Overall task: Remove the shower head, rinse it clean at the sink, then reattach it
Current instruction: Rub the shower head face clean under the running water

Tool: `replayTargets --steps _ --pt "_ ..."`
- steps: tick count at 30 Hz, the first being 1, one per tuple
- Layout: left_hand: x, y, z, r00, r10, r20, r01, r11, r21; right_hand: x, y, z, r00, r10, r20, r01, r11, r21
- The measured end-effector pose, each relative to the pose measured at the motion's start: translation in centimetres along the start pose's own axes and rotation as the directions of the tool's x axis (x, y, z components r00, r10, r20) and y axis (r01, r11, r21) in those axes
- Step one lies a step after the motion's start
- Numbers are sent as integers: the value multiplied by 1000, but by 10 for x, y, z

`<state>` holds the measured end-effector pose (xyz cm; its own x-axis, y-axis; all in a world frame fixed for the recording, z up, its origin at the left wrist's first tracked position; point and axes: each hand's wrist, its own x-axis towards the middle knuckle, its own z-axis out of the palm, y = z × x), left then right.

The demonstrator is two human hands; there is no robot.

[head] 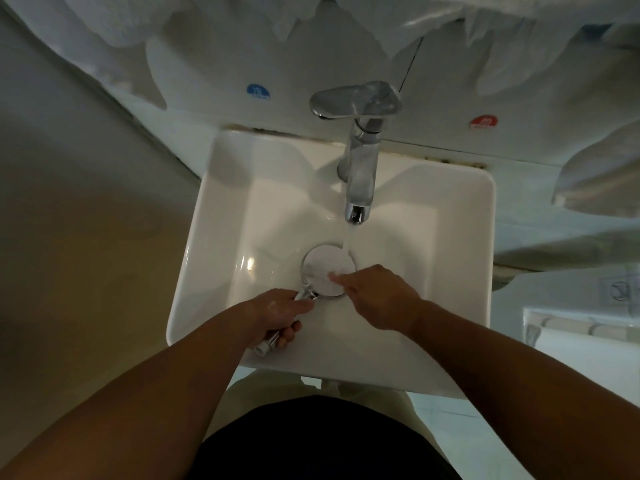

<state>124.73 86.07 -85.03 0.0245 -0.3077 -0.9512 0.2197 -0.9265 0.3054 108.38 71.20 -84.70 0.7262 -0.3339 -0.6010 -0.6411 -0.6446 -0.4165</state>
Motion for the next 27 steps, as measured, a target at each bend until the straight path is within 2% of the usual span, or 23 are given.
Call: replayTargets --steps 2,6,10,14,17,19,21,22,25,27 --pt "0 0 0 1000 4 -1 -4 1000 11 -1 2 -1 999 -27 33 28 1000 -11" --pt "0 1 0 1000 12 -4 -12 999 33 12 10 -10 992 80 -98 -83 996 -25" --pt "1 0 -1 1000 13 -4 -13 1000 26 -3 -16 7 1000 -9 -2 9 1000 18" --pt "1 -1 1 1000 8 -1 -8 1000 10 14 5 -1 954 239 -183 -230 971 69" --pt "2 -1 0 1000 -7 10 7 1000 1 0 -10 14 981 171 -93 -162 982 98" --pt "2 0 0 1000 -13 7 13 1000 -2 -3 -2 16 977 174 -122 -158 979 130" --pt "3 0 1 1000 -8 6 8 1000 -6 1 15 17 954 211 -211 -187 974 129" --pt "3 -1 1 1000 -5 4 5 1000 -2 -1 17 19 955 202 -217 -179 976 121" --pt "3 -1 1 1000 -2 -3 2 1000 8 -21 3 32 985 129 -116 -111 982 152" --pt "3 -1 2 1000 1 -1 -1 1000 8 -22 17 32 963 195 -185 -165 972 166"
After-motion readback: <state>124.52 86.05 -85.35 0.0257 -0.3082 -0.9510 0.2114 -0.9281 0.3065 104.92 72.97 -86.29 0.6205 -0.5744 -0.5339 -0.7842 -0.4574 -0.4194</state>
